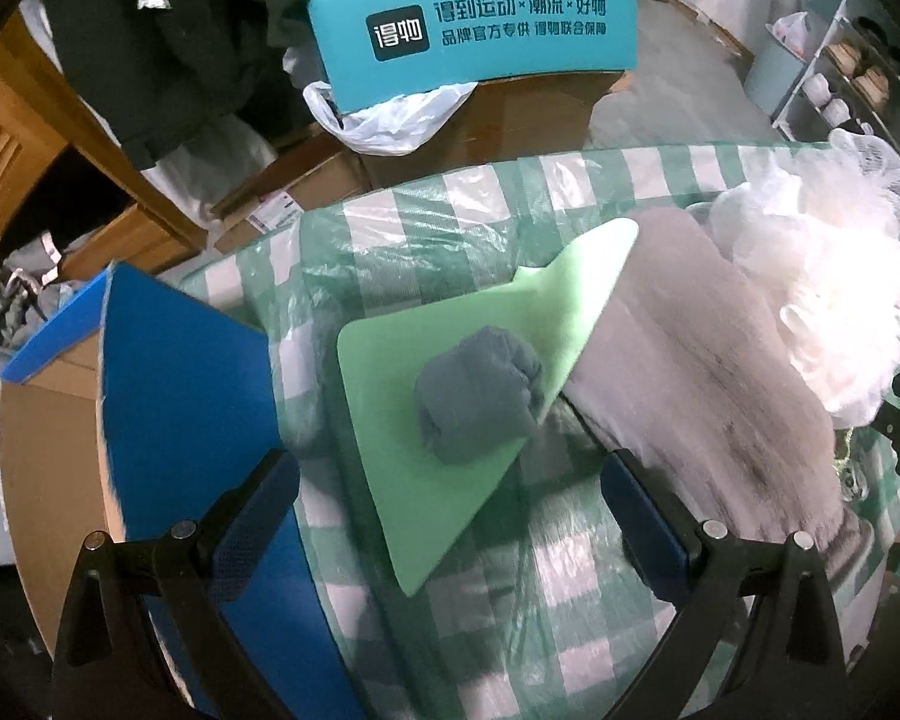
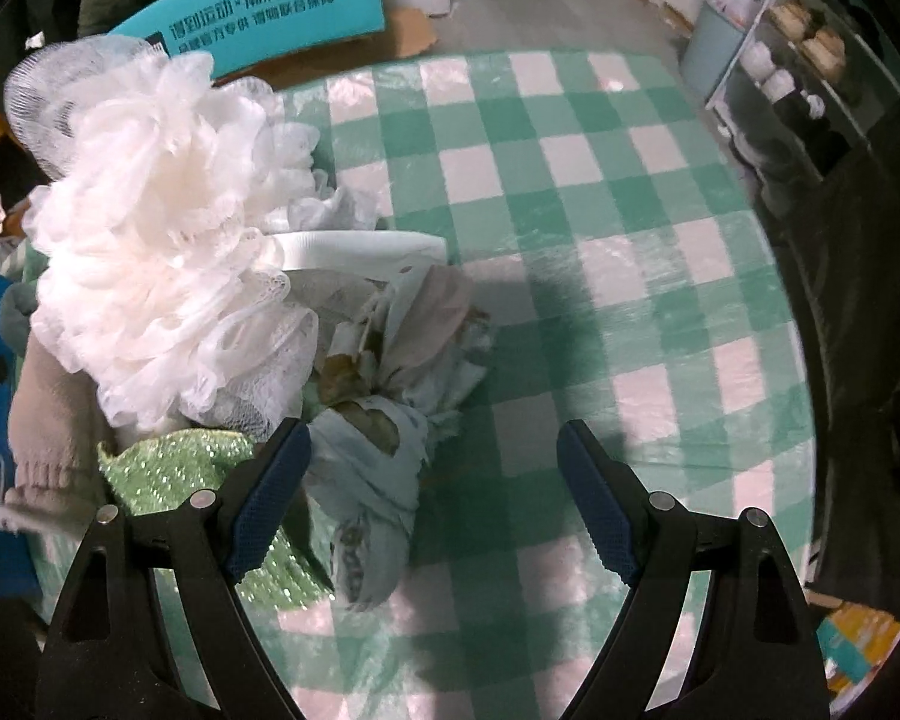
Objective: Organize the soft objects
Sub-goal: 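Reach the right tool to the patterned cloth bundle and close on it, then grasp the grey sock with the left tool while the right tool lifts the cloth bundle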
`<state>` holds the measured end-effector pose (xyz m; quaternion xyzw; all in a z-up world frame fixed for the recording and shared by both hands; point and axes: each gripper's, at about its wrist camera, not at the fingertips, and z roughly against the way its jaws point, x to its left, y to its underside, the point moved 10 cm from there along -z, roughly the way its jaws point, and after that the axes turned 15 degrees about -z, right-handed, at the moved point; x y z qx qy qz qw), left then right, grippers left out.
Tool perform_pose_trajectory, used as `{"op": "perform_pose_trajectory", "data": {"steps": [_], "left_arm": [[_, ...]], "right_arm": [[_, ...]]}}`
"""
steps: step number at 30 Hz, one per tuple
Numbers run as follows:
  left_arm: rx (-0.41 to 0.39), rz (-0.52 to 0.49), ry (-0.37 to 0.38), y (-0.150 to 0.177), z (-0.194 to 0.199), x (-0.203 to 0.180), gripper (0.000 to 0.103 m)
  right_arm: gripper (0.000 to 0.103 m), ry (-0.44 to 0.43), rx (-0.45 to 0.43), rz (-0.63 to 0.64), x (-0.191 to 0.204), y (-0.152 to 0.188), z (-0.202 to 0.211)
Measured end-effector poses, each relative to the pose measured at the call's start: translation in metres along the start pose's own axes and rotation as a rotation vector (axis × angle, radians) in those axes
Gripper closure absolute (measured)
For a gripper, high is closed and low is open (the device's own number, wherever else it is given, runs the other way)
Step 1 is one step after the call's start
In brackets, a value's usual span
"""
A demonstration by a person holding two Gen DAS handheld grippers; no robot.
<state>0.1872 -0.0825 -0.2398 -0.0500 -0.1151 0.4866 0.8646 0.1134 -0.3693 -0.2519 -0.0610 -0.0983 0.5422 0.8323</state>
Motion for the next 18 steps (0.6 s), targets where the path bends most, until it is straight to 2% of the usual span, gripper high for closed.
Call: {"op": "perform_pose_trajectory", "data": {"steps": [7, 11, 15, 18], "left_arm": [[0.033, -0.023, -0.006, -0.009, -0.025, 0.002, 0.001], [0.056, -0.031, -0.005, -0.012, -0.037, 0.003, 0.001], [0.064, -0.036, 0.0, -0.015, -0.044, 0.003, 0.004], [0.064, -0.023, 0.032, -0.017, -0.047, 0.001, 0.018]], "right_arm": [[0.021, 0.004, 0.028, 0.002, 0.009, 0.006, -0.018], [0.042, 0.035, 0.058, 0.028, 0.009, 0.013, -0.032], [0.054, 0.029, 0.055, 0.043, 0.013, 0.018, -0.035], [0.062, 0.041, 0.039, 0.05, 0.012, 0.02, -0.033]]}}
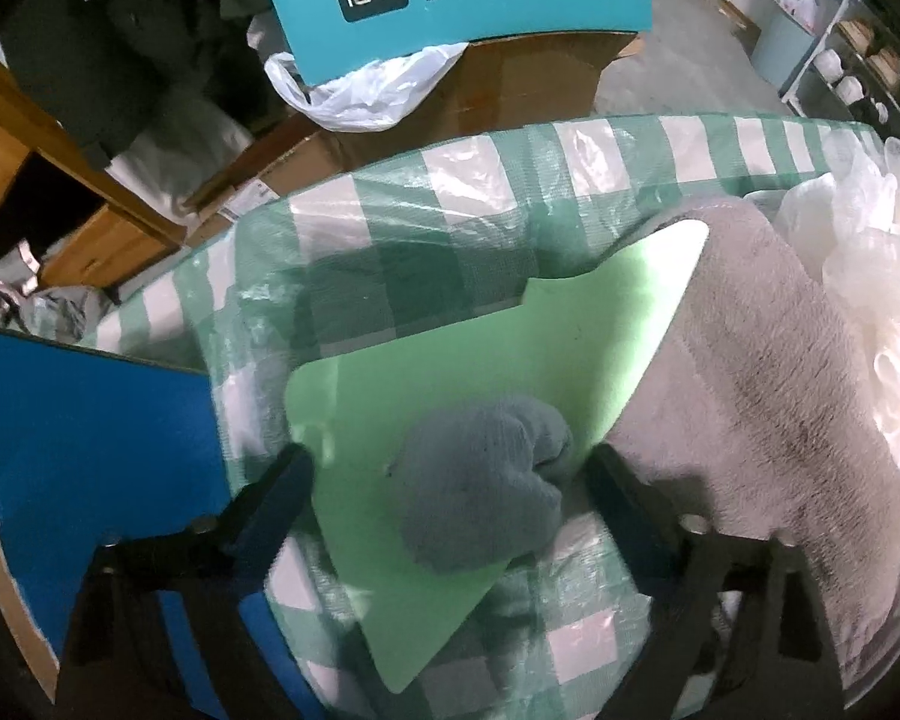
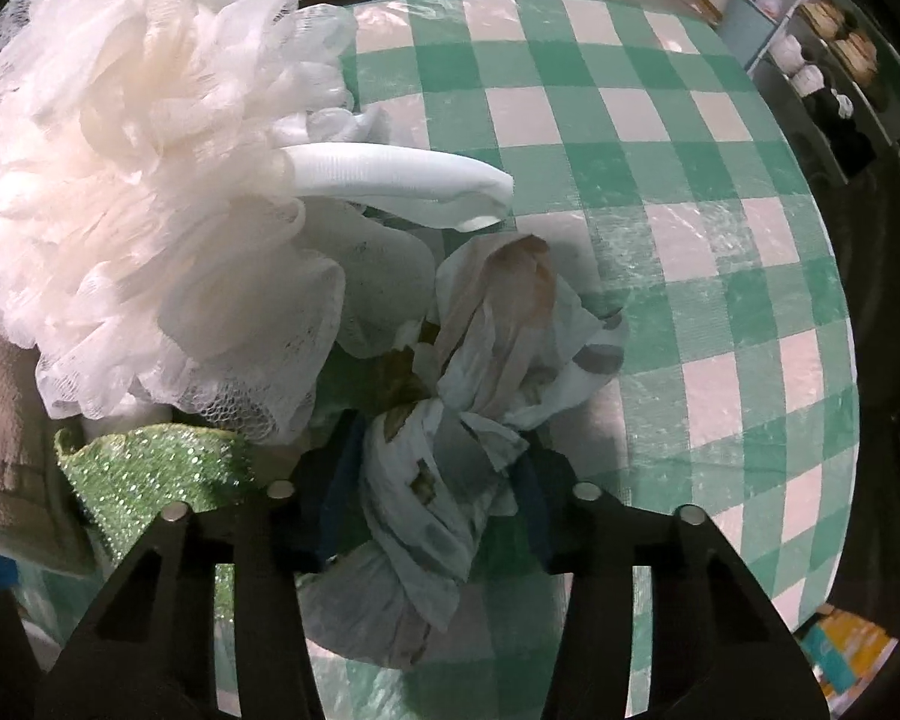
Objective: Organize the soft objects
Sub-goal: 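Grasp the grey sock with the left tool while the right tool lifts the cloth bundle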
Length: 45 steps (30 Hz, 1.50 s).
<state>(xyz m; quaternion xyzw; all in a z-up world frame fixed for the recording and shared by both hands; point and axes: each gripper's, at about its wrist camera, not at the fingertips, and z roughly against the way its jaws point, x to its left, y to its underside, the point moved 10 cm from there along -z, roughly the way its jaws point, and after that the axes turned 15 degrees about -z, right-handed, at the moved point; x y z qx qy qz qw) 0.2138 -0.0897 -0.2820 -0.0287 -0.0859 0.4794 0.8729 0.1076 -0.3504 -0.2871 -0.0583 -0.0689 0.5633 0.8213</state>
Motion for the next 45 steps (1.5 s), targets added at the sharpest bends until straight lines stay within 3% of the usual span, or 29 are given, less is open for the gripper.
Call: {"op": "perform_pose_trajectory", "data": {"steps": [4, 5, 8, 10, 15, 28, 30, 33, 35, 38, 42, 45], "left_arm": [[-0.012, 0.009, 0.045, -0.002, -0.001, -0.004, 0.042], [-0.021, 0.003, 0.051, -0.003, 0.0, -0.006, 0.054], [-0.039, -0.001, 0.075, -0.003, 0.003, -0.011, 0.067], [-0.058, -0.014, 0.069, -0.003, 0.008, -0.013, 0.069], [-0.085, -0.061, 0.048, 0.0, 0.023, -0.019, 0.069], [-0.043, -0.083, 0.155, 0.069, 0.021, -0.065, 0.069], [-0.024, -0.087, 0.153, 0.08, 0.015, -0.07, 0.065], [-0.002, -0.101, 0.111, 0.093, 0.004, -0.07, 0.049], [-0.013, -0.106, 0.07, 0.098, 0.001, -0.066, 0.036], [-0.04, -0.097, 0.06, 0.107, -0.001, -0.064, 0.027], [-0.077, -0.075, 0.08, 0.114, -0.004, -0.066, 0.024], [-0.057, -0.099, 0.086, 0.113, -0.014, -0.069, 0.024]], "right_arm": [[0.064, -0.006, -0.02, 0.001, 0.002, 0.009, 0.009], [0.064, -0.008, -0.026, 0.0, 0.002, 0.01, 0.012], [0.064, -0.004, -0.046, 0.004, 0.005, 0.015, 0.026], [0.064, -0.007, -0.055, 0.004, 0.007, 0.017, 0.033], [0.064, -0.009, -0.07, 0.003, 0.013, 0.02, 0.045], [0.064, -0.028, -0.073, 0.004, 0.012, 0.028, 0.062], [0.064, -0.028, -0.072, 0.01, 0.013, 0.033, 0.064], [0.064, -0.028, -0.069, 0.015, 0.012, 0.04, 0.067], [0.064, -0.031, -0.069, 0.015, 0.01, 0.043, 0.069], [0.064, -0.036, -0.071, 0.013, 0.011, 0.045, 0.073], [0.064, -0.045, -0.077, 0.015, 0.015, 0.047, 0.078], [0.064, -0.048, -0.078, 0.017, 0.013, 0.044, 0.079]]}}
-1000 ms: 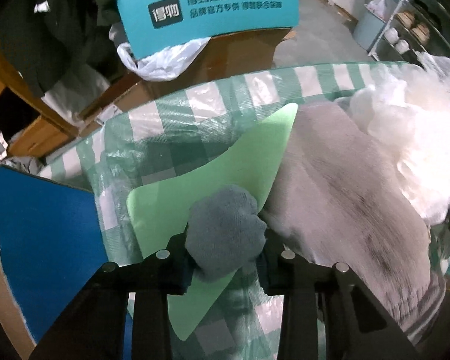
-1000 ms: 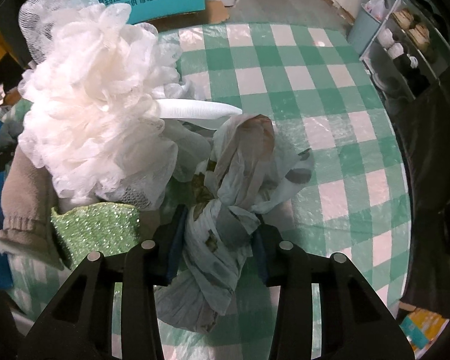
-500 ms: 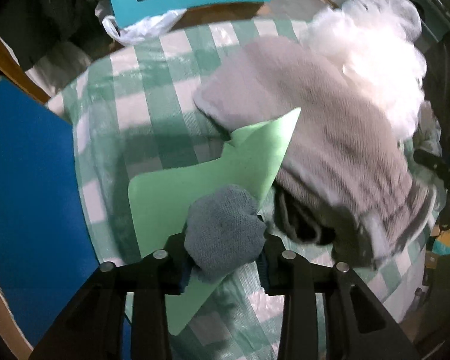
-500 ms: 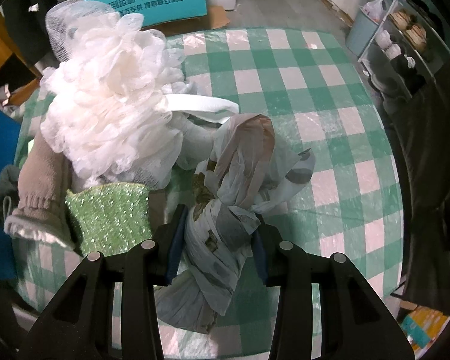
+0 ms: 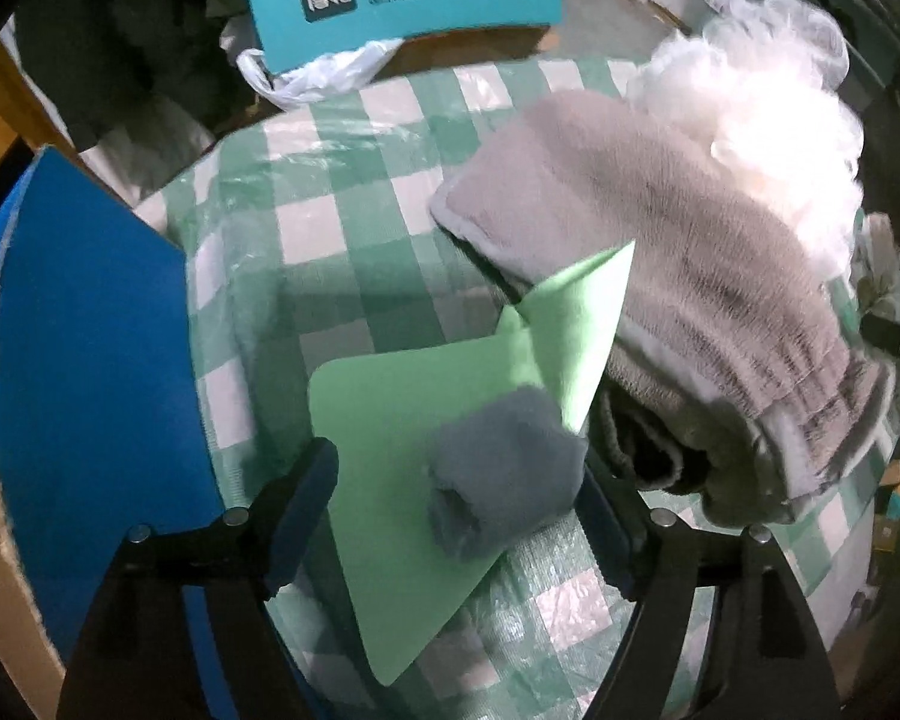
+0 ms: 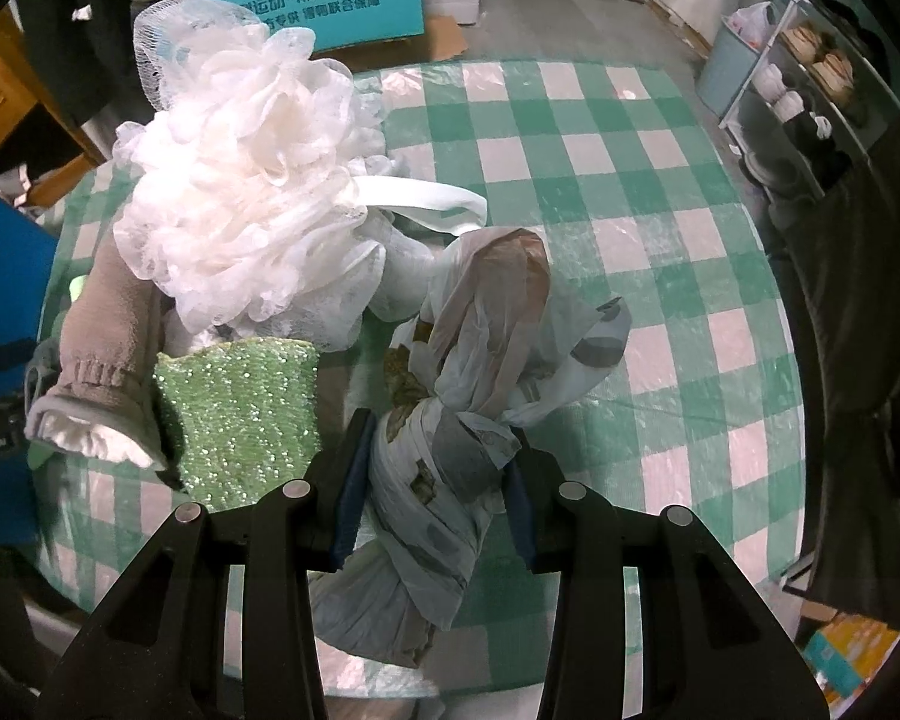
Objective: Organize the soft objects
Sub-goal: 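Grasp the grey sock with the left tool while the right tool lifts the cloth bundle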
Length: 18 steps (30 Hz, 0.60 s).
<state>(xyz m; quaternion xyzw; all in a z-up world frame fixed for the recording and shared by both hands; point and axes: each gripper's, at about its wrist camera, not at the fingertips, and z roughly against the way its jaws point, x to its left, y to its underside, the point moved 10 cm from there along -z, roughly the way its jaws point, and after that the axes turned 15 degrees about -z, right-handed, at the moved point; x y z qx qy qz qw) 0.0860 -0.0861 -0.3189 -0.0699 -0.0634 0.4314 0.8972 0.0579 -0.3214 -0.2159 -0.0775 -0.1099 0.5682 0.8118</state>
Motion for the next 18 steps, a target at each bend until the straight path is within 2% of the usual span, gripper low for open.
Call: {"op": "perform_pose_trajectory", "data": {"steps": [4, 6, 8, 11, 18], "left_arm": [[0.017, -0.015, 0.005, 0.001, -0.012, -0.001, 0.025], [-0.003, -0.018, 0.017, -0.004, -0.012, -0.001, 0.035], [-0.006, -0.012, 0.069, -0.006, -0.013, -0.003, 0.055], [-0.018, -0.016, 0.078, -0.01, -0.012, -0.004, 0.071], [-0.033, -0.048, 0.045, -0.005, 0.01, -0.005, 0.076]], "right_arm": [[0.064, -0.004, -0.001, -0.002, -0.001, -0.001, 0.003], [0.064, -0.002, -0.002, -0.001, -0.002, -0.001, 0.004], [0.064, 0.002, -0.003, 0.0, -0.002, -0.002, 0.006], [0.064, 0.001, -0.009, 0.004, -0.001, -0.003, 0.009], [0.064, -0.001, -0.031, 0.015, 0.004, -0.005, 0.019]]}}
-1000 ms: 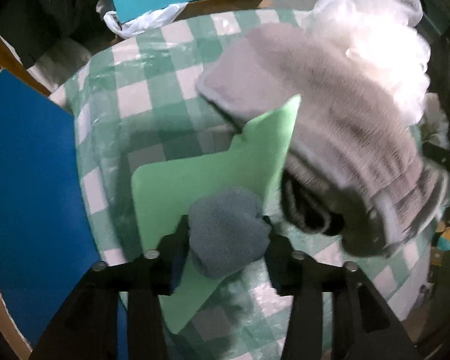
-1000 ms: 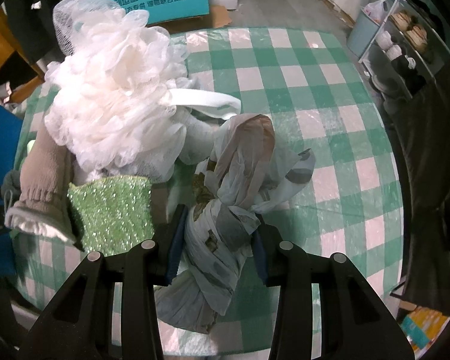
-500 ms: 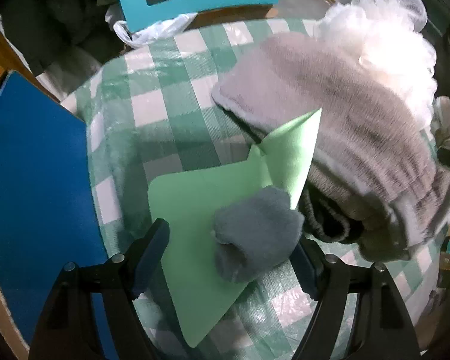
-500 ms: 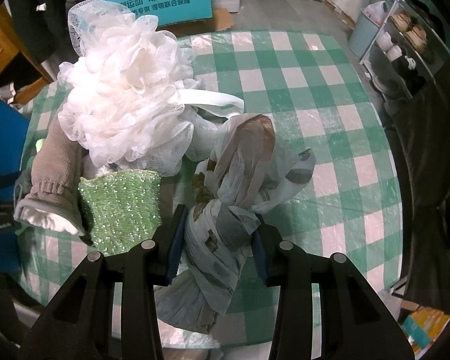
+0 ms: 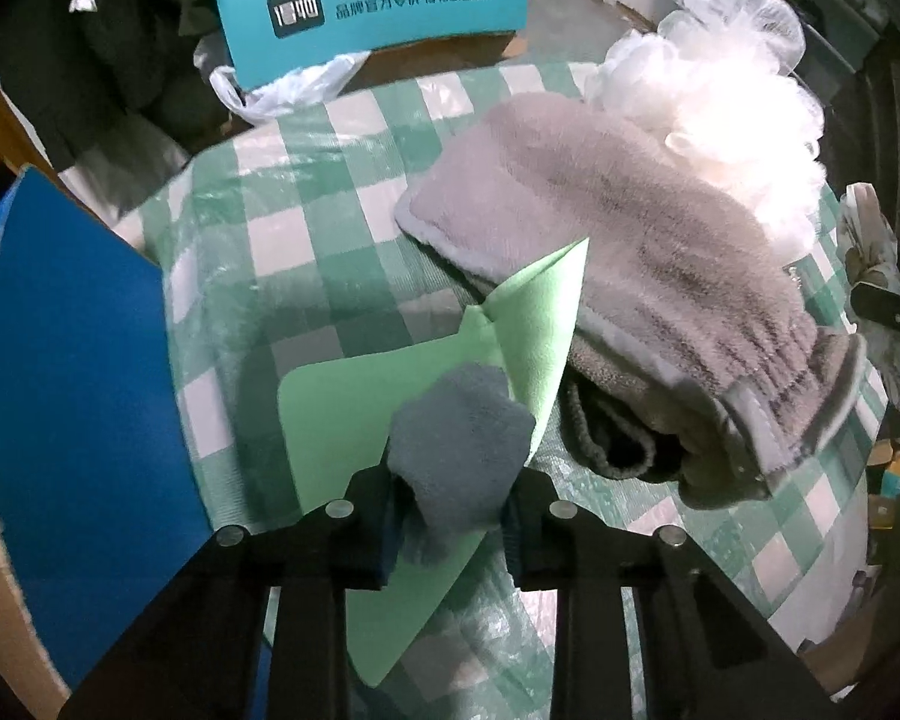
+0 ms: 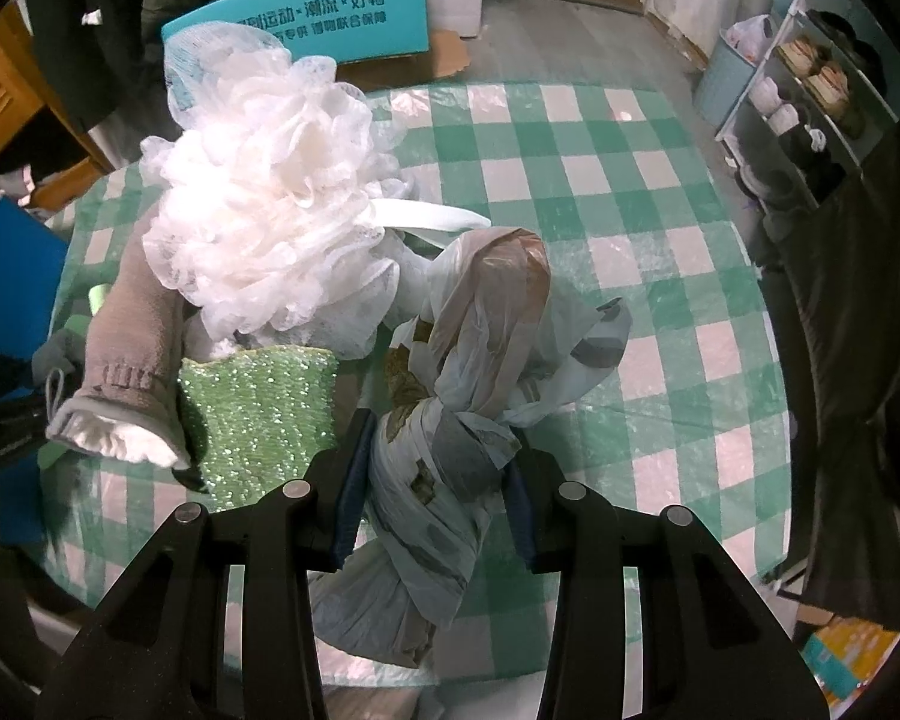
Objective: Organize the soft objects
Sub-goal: 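Grasp the grey sock with the left tool while the right tool lifts the cloth bundle, then carry the sock and cloth bundle into the cardboard box and release both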
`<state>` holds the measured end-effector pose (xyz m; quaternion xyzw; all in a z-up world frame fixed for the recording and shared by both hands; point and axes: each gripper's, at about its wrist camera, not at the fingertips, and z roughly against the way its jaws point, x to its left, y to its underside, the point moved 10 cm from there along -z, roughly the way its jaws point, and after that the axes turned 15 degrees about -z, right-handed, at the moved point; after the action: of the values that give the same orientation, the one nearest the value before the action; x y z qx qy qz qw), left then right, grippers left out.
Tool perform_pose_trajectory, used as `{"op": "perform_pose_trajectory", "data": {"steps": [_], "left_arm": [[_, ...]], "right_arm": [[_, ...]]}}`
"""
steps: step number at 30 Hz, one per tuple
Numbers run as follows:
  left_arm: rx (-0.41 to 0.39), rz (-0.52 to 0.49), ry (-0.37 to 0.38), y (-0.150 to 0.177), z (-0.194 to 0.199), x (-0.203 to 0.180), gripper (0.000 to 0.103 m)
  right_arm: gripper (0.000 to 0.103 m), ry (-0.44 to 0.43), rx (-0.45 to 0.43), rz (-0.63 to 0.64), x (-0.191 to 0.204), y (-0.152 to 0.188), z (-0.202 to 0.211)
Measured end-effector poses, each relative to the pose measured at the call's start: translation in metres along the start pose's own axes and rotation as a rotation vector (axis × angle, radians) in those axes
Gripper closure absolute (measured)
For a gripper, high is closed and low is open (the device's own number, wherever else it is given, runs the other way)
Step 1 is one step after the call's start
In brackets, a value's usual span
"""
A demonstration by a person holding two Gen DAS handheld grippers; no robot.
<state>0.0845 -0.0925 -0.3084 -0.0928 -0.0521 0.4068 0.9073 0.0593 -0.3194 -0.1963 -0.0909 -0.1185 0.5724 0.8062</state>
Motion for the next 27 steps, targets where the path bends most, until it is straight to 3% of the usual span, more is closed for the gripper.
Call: {"op": "perform_pose_trajectory", "data": {"steps": [14, 27], "left_arm": [[-0.087, -0.027, -0.045, -0.009, 0.065, -0.005, 0.076], [-0.133, -0.032, -0.078, 0.009, 0.121, -0.013, 0.076]], "right_arm": [[0.064, -0.071, -0.065, 0.051, 0.028, -0.005, 0.043], [0.064, -0.184, -0.108, 0.145, 0.08, 0.001, 0.084]]}}
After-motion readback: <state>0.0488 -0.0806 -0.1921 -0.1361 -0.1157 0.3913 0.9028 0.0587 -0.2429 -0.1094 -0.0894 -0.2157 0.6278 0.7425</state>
